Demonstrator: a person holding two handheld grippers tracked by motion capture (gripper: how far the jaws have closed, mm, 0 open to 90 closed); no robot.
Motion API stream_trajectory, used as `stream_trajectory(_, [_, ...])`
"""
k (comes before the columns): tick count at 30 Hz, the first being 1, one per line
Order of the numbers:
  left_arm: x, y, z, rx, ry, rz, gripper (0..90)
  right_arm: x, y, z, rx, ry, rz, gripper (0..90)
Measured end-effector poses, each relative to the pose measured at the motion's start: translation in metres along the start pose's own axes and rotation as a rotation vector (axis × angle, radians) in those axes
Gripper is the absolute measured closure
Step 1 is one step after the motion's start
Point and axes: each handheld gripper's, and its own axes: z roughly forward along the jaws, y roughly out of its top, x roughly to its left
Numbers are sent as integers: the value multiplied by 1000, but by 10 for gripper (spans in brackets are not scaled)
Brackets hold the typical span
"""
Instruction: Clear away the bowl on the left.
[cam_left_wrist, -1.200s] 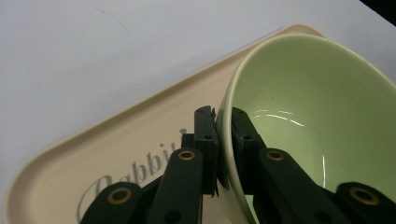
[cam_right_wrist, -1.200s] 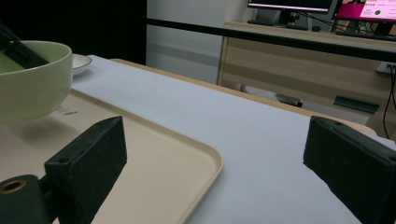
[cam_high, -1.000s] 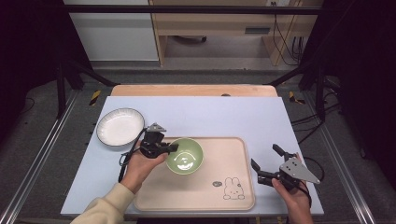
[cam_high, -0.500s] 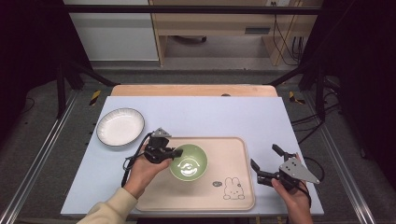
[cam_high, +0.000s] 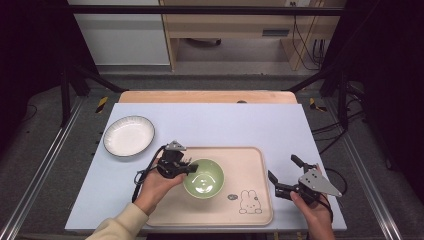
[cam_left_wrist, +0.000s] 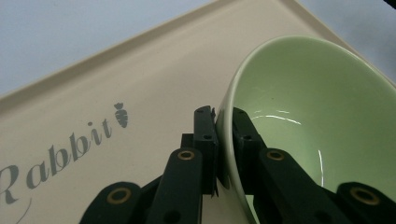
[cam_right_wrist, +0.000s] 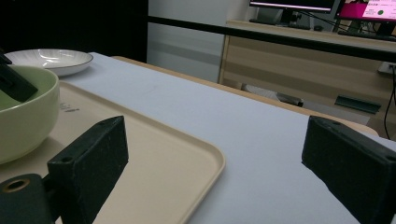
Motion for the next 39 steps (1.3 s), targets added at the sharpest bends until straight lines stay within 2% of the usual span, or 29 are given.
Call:
stream_trajectory(2, [1, -1, 0, 2, -4, -12, 831, 0, 0, 0, 1, -1, 1, 71])
stream_trajectory(20, [6, -6, 7, 31, -5, -14, 831, 1, 0, 1, 1, 7, 7, 70])
stream_trajectory(28, [9, -7, 9, 43, -23, -40, 835, 1, 0, 1, 7, 8, 7, 69])
stream_trajectory(39, [9, -7, 10, 39, -17, -22, 834, 1, 0, 1, 4, 8, 9, 69])
